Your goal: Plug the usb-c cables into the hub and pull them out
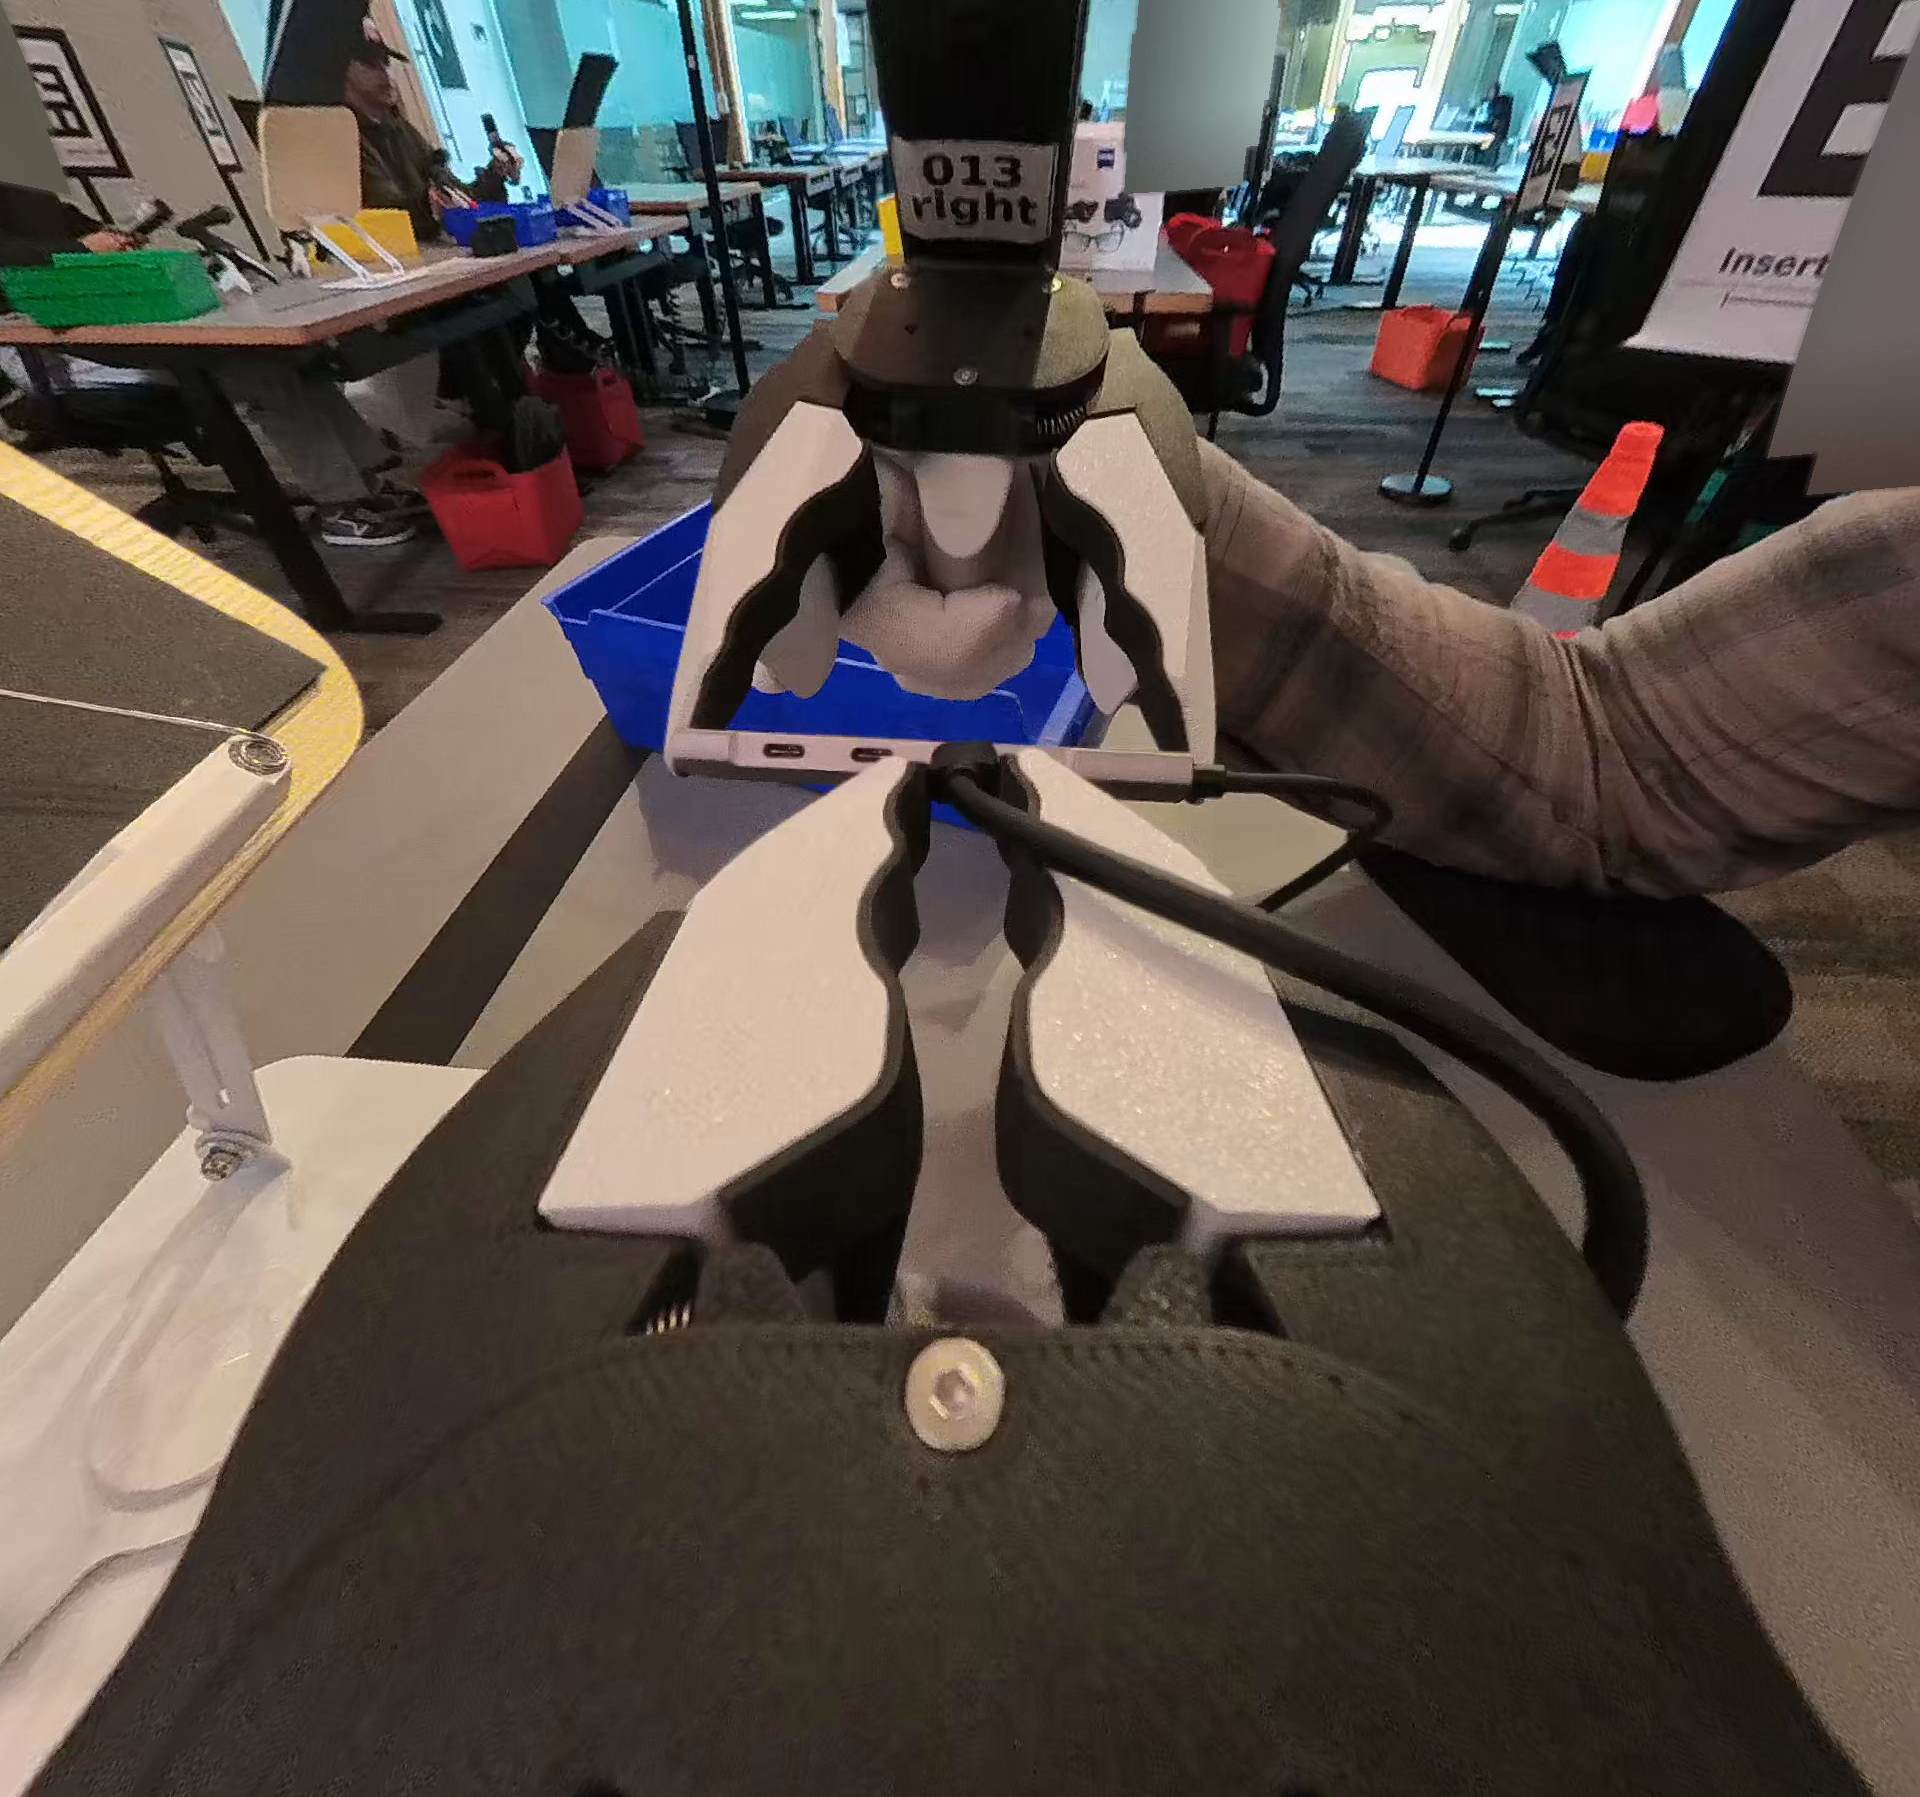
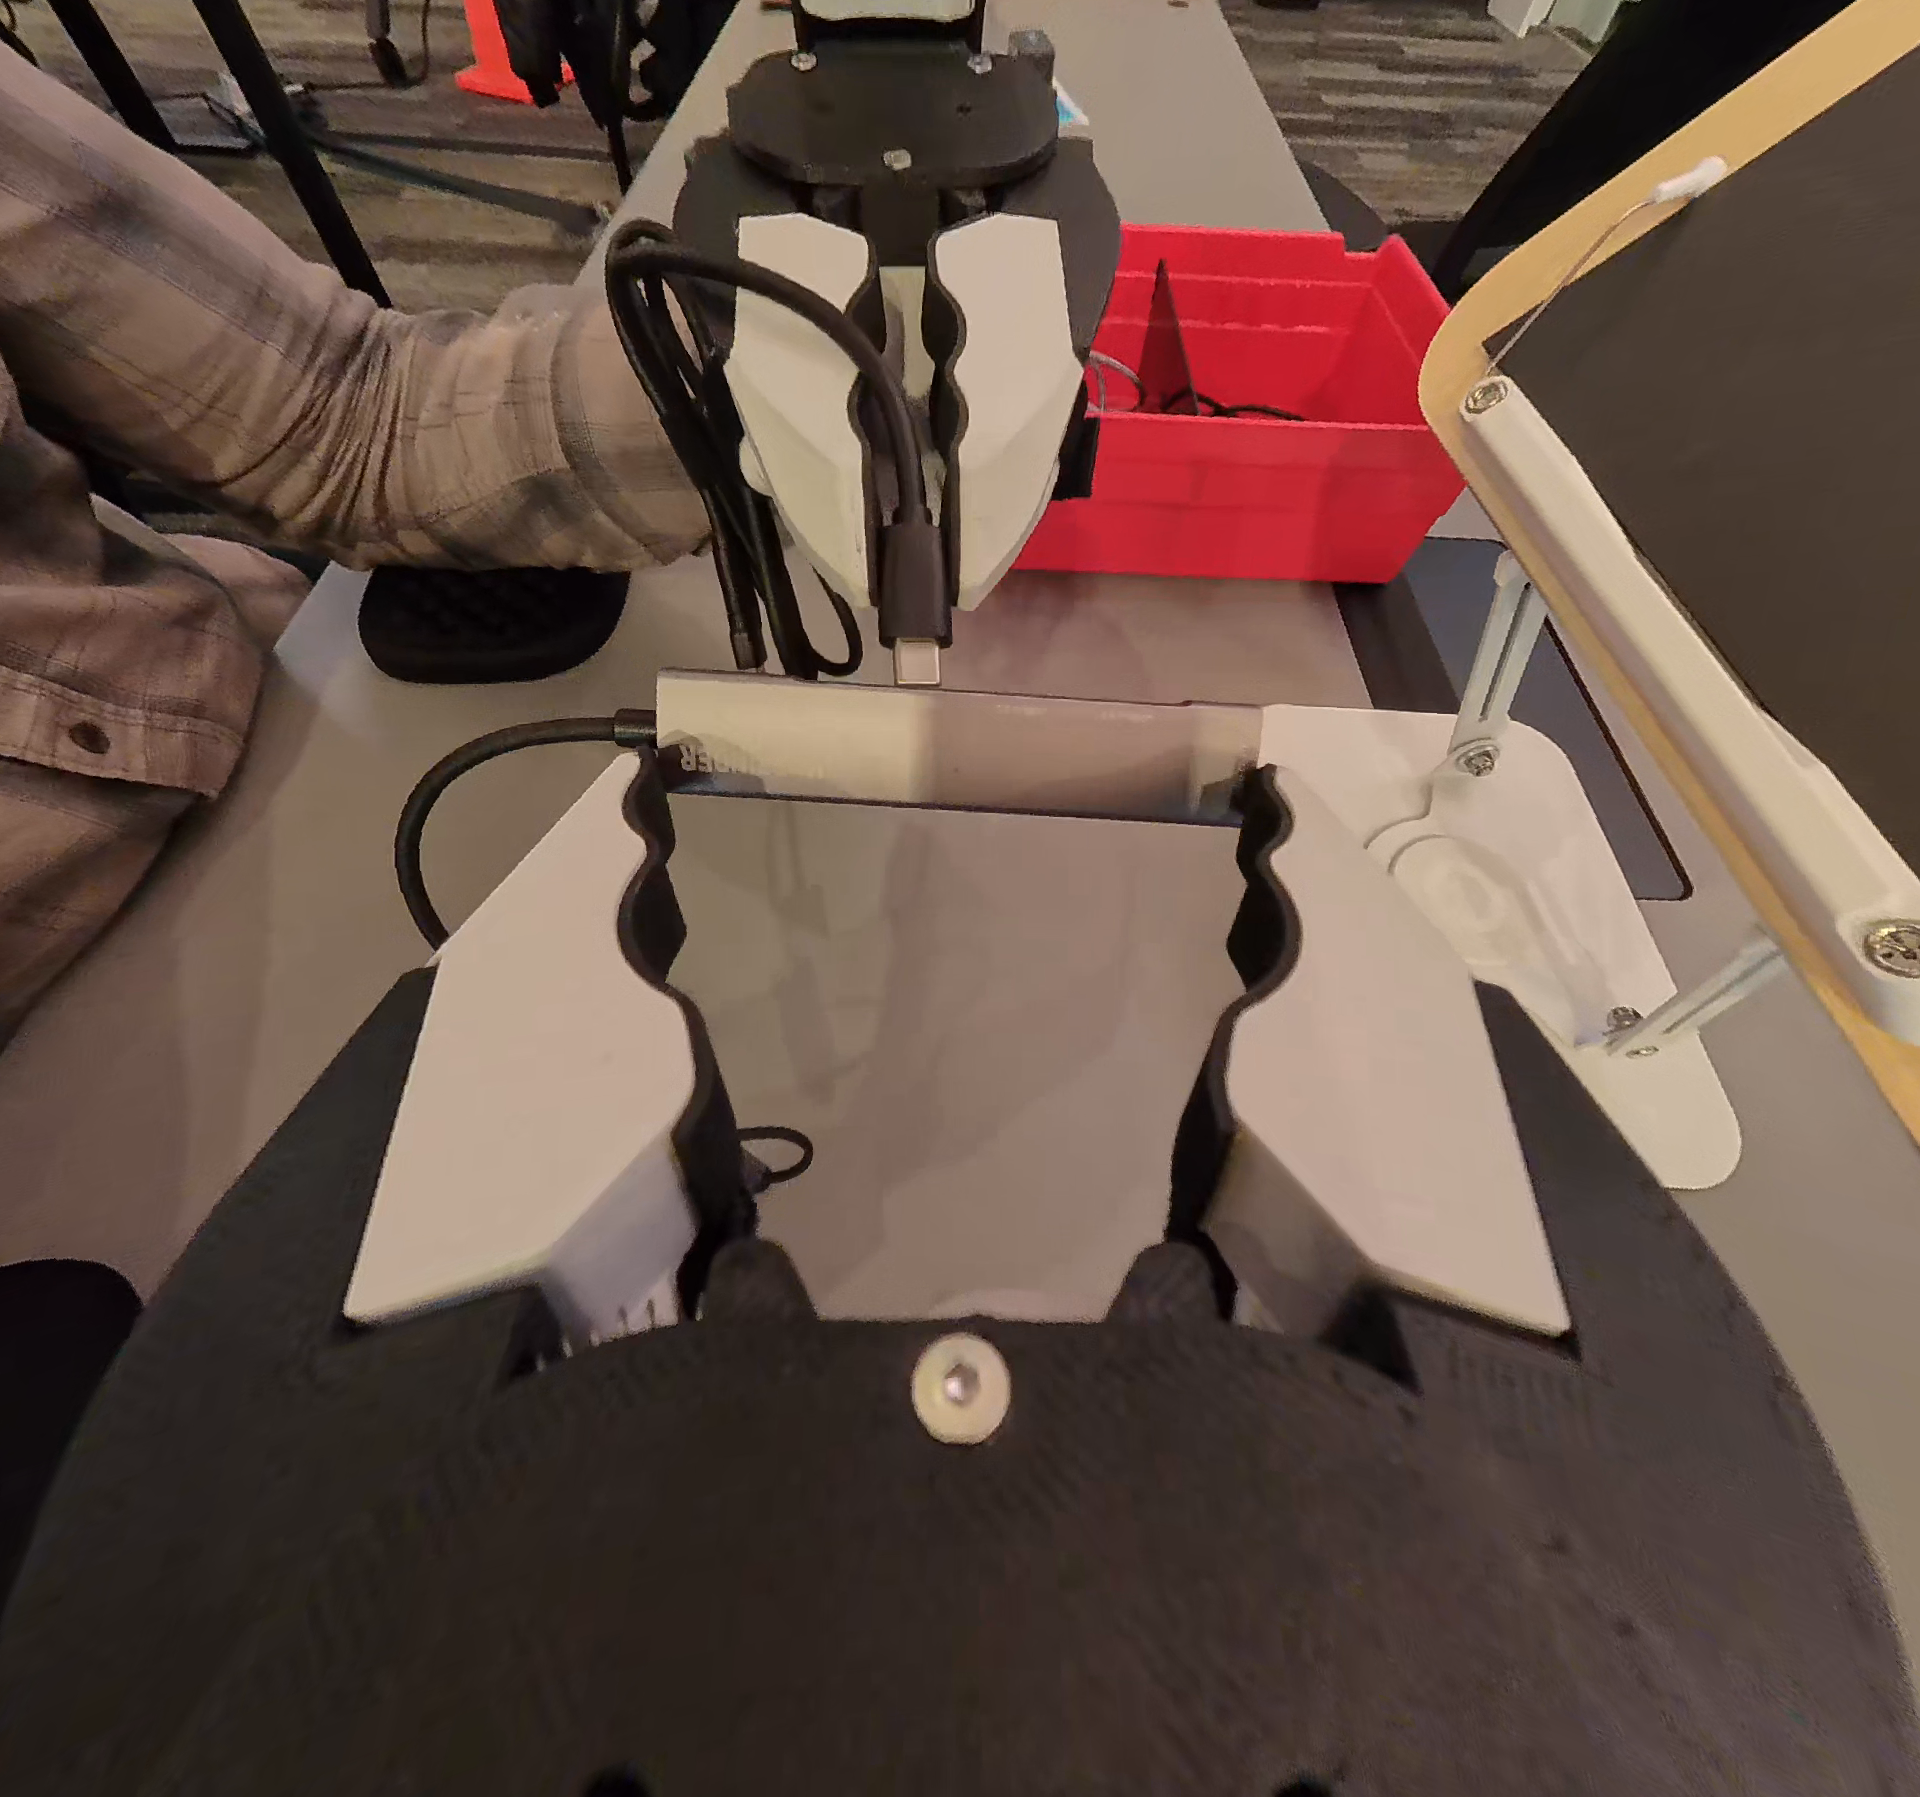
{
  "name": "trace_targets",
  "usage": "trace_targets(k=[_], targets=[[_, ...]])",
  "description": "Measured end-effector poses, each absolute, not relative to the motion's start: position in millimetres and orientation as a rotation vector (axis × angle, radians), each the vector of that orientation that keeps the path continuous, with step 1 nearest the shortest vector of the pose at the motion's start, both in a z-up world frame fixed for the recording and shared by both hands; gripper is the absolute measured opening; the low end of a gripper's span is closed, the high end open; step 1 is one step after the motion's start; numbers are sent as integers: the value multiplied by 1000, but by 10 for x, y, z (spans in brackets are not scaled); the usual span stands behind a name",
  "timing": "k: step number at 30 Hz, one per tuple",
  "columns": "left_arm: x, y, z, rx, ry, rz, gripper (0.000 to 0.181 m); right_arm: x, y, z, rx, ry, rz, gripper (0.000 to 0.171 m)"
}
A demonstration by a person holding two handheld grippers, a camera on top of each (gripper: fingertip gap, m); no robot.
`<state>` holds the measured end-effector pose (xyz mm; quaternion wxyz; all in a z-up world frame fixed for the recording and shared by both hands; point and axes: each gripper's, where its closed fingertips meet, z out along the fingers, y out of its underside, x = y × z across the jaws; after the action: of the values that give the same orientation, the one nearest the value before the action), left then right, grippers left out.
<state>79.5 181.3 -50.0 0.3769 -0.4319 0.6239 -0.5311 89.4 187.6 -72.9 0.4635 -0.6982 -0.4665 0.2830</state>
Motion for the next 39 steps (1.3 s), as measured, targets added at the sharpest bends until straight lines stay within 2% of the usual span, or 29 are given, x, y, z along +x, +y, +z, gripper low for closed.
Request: trace_targets(k=[39], targets=[[762, 1725, -604, -1030, 1695, -1269, 13, 839, 1802, -774, -1718, -1208, 713, 107]])
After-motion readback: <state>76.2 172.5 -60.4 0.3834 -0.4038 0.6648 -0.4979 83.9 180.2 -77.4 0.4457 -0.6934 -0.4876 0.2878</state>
